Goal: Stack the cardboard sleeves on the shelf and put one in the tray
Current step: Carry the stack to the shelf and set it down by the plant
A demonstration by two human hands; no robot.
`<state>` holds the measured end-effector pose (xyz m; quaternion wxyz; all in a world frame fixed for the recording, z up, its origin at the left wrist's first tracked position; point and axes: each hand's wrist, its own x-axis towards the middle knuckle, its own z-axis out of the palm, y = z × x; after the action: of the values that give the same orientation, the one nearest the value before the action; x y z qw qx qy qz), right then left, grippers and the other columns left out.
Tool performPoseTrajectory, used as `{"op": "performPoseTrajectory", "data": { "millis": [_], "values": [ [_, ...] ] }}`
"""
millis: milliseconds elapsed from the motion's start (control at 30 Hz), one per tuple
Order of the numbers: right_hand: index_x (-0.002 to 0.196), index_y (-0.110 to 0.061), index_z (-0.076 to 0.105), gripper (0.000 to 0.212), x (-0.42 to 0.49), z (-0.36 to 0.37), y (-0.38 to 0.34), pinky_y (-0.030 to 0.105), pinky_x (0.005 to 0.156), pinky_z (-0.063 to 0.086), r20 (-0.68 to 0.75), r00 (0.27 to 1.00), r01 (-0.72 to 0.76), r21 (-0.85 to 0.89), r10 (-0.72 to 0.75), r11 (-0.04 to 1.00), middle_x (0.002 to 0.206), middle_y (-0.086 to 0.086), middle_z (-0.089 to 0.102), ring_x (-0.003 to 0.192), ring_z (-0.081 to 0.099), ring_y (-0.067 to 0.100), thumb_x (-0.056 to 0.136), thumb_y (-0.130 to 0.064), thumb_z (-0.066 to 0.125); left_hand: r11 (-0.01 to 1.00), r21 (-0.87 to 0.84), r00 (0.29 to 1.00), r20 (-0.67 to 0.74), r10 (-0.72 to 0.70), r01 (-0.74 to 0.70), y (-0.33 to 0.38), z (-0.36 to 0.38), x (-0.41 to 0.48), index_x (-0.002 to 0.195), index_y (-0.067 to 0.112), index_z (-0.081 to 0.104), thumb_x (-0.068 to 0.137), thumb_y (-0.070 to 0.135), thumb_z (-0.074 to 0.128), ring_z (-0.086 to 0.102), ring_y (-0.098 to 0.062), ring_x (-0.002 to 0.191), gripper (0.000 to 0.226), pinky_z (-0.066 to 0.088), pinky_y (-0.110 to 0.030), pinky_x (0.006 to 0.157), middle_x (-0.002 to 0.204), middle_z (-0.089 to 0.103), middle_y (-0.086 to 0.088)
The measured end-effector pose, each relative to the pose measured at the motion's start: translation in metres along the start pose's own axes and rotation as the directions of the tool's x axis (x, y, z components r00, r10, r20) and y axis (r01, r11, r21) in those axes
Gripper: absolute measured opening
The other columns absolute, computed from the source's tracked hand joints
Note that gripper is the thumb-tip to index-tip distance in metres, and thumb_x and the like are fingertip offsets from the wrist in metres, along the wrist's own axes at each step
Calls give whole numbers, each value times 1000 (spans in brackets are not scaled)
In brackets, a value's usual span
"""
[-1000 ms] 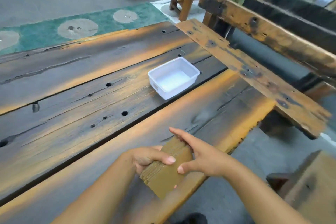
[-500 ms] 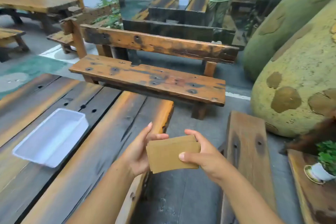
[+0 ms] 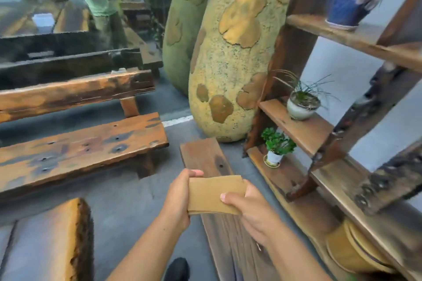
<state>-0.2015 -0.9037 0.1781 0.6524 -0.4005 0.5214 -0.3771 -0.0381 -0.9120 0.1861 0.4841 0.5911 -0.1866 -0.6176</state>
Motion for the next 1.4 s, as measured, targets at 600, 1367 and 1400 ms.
{"op": "performPoseTrajectory", "data": {
  "millis": [600,1367,1400],
  "values": [
    [109,-32,53,43,84,-133,-128,7,53,46,-841,455,300,-165,-293,940,92,-1,64,63,59,-11,71,-12,59,916,293,792,610,40,-273,77,285,124,88,19,62,75,45,47,57,-19,82,33,47,-42,77,92,60,-4],
    [112,-8,60,27,51,-422,-328,46,92,58,-926,242,628,-78,-290,774,109,13,67,108,64,26,88,-19,65,860,143,301,953,13,-490,155,638,75,113,8,63,87,30,64,63,-23,99,35,51,-37,87,105,68,-9],
    [112,-6,60,24,51,-433,-340,44,87,60,-929,261,631,-42,-263,775,109,15,67,108,65,27,90,-16,65,877,154,265,964,-32,-456,162,651,80,112,4,64,92,21,63,66,-23,94,26,54,-35,82,104,70,-13]
  ]
}}
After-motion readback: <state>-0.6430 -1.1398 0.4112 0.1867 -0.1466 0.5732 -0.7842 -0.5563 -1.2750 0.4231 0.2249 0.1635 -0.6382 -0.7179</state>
